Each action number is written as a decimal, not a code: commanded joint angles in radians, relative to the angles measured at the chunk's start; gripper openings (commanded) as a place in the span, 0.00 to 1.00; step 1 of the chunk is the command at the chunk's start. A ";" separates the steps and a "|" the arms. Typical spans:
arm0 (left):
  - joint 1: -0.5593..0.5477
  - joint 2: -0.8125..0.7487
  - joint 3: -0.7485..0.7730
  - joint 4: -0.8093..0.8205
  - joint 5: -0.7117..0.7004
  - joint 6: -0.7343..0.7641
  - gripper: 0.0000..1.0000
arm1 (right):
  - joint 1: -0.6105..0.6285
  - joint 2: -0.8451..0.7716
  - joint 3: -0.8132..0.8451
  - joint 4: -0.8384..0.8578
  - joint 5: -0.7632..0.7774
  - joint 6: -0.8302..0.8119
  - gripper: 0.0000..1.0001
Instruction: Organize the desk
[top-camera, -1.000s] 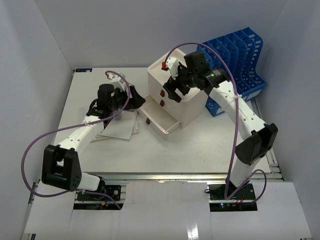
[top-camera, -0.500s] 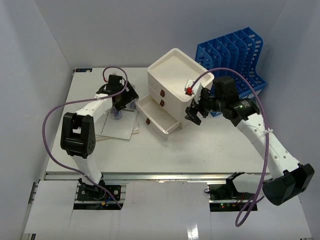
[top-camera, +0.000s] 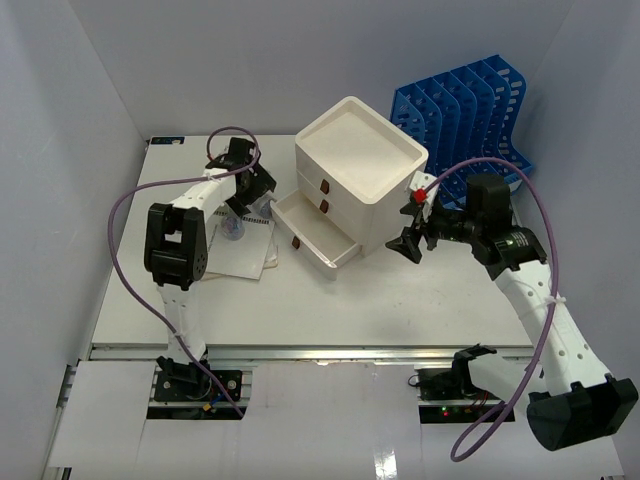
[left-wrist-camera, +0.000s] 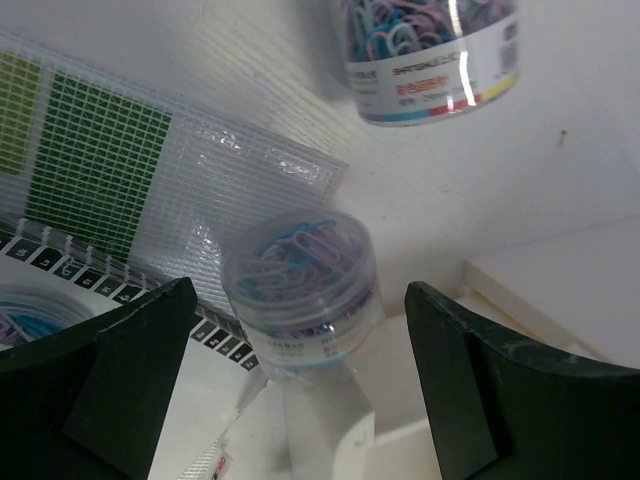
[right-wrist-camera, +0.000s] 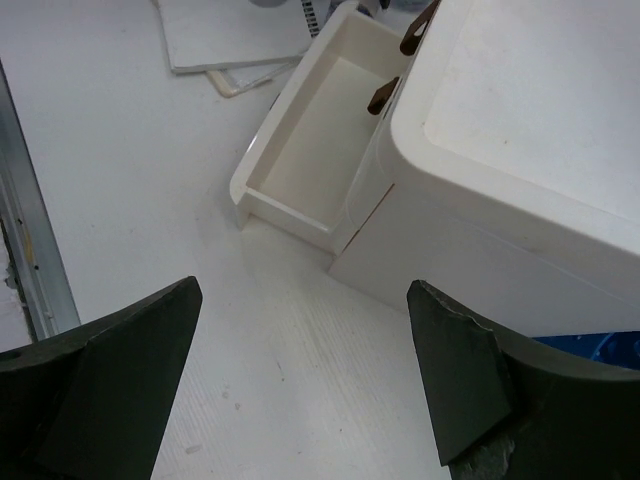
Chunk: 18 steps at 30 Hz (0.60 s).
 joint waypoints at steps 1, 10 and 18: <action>0.002 0.033 0.049 -0.055 -0.015 -0.032 0.93 | -0.049 -0.072 -0.067 0.085 -0.122 0.011 0.90; -0.006 0.050 0.080 -0.055 -0.005 -0.025 0.44 | -0.118 -0.097 -0.143 0.109 -0.211 0.004 0.90; -0.012 -0.088 0.034 -0.023 -0.055 0.062 0.26 | -0.150 -0.112 -0.196 0.122 -0.245 -0.022 0.90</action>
